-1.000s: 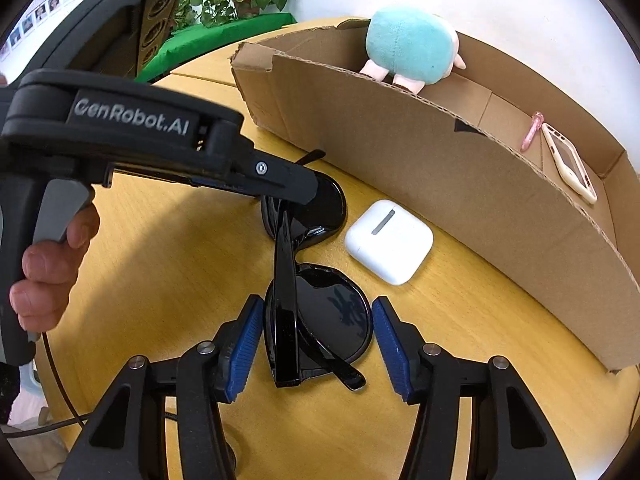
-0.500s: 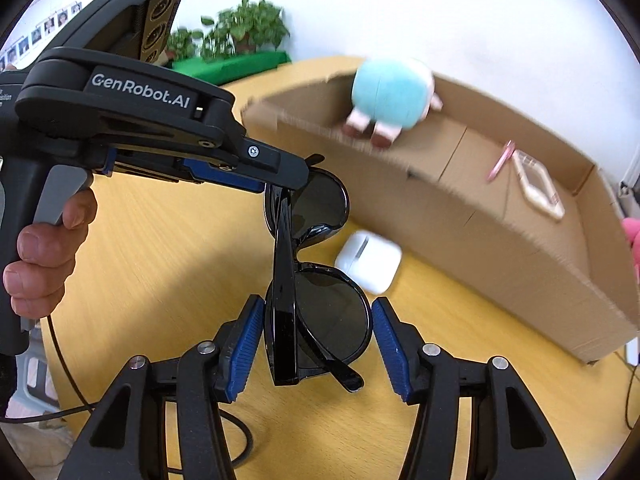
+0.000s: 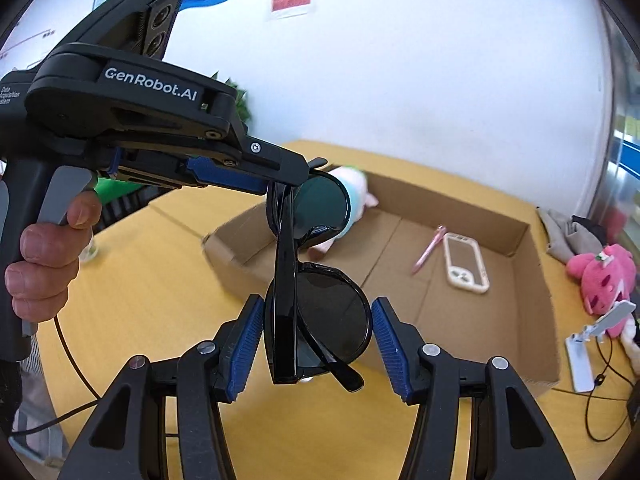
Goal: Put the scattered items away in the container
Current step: 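Lift the sunglasses with the right gripper and carry them over the box, then lower the sunglasses into the box and open the right gripper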
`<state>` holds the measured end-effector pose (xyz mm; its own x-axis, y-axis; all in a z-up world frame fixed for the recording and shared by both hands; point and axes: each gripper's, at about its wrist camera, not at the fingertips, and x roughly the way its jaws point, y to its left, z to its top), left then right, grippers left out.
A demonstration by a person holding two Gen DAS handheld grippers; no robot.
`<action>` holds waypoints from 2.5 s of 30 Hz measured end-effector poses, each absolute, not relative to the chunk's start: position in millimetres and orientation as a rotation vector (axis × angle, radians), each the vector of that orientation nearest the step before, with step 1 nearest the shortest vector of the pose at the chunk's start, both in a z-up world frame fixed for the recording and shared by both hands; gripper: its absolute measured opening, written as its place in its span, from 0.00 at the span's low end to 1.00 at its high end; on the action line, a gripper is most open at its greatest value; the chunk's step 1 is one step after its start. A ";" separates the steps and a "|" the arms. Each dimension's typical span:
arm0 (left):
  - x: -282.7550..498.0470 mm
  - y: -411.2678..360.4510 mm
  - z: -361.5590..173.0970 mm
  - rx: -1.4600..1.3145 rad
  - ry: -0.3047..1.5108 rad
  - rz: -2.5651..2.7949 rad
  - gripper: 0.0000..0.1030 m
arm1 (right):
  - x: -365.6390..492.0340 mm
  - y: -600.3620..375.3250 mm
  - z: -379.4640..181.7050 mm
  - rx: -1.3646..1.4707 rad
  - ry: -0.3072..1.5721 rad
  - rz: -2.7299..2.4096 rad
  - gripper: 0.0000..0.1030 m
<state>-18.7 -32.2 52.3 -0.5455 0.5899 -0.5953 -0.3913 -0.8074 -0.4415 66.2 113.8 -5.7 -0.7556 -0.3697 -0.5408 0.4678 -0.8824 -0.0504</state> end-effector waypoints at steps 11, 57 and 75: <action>-69.6 -2.4 97.3 -0.944 -0.292 2.278 0.31 | 18.1 140.2 40.9 0.676 0.147 -2.659 0.58; -343.7 80.9 -82.0 -1.746 -0.068 2.134 0.10 | -251.0 138.0 -116.1 1.544 -0.387 -2.378 0.58; -245.2 43.6 16.2 -1.219 -0.017 2.403 0.51 | -142.9 168.2 -50.1 1.314 -0.419 -2.458 1.00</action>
